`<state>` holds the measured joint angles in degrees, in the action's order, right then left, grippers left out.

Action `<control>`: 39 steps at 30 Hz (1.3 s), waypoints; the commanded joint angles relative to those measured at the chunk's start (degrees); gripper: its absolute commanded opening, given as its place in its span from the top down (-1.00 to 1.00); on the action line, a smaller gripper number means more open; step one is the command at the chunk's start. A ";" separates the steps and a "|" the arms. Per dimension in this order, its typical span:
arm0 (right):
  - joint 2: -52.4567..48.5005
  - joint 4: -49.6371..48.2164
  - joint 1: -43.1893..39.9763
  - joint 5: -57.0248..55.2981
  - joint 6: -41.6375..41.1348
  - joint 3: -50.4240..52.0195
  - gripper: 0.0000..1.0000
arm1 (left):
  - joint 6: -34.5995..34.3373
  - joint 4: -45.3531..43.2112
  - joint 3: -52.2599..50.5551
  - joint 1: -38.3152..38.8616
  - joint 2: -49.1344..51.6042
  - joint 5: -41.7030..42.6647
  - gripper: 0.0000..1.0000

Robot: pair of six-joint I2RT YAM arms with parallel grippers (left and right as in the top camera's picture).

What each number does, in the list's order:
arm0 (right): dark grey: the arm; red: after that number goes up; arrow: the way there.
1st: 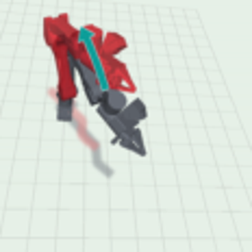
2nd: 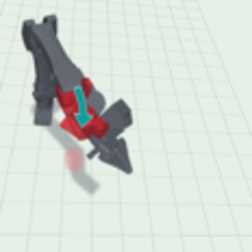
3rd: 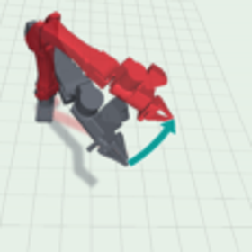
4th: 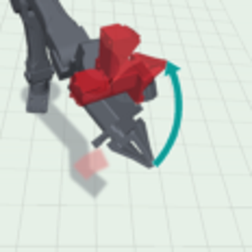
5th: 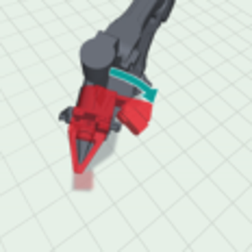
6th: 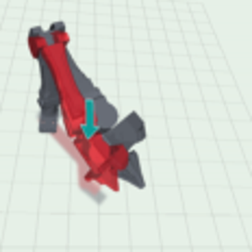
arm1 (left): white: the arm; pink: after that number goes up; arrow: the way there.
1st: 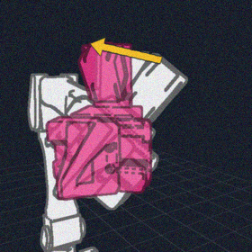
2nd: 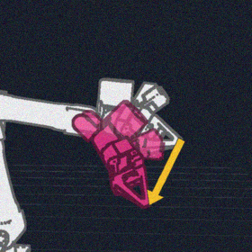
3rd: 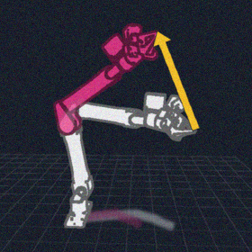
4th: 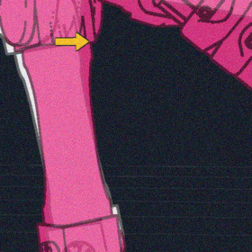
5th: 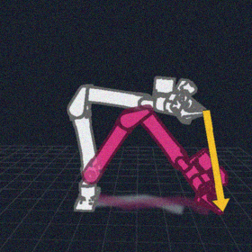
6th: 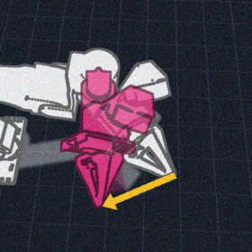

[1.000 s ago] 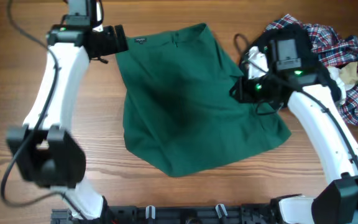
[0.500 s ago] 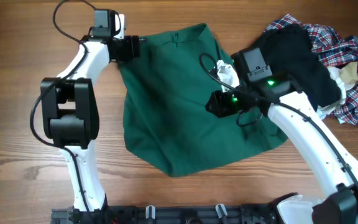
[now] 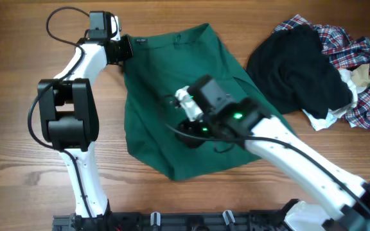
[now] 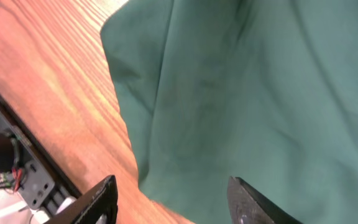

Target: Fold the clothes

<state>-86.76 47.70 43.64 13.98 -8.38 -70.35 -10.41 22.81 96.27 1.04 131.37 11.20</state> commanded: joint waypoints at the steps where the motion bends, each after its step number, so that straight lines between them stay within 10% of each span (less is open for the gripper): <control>1: -7.26 -4.37 4.13 -1.97 -7.06 -0.44 -0.09 | -0.98 0.59 0.07 -0.37 1.07 1.05 0.92; 32: -28.28 -30.56 13.90 -9.31 -2.08 -0.44 0.25 | -0.90 1.36 0.07 -0.59 1.07 0.94 0.92; 35: -28.26 -31.02 13.90 -9.31 -2.14 -0.44 0.91 | -0.74 1.42 0.07 -0.59 1.07 0.94 0.92; 39: -21.94 -27.34 13.40 -7.80 -3.87 -1.36 0.91 | -0.76 3.50 0.07 -1.79 -1.33 0.96 0.92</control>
<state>-114.19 18.59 57.30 5.08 -11.31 -70.35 -10.85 24.91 96.27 0.82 131.37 11.90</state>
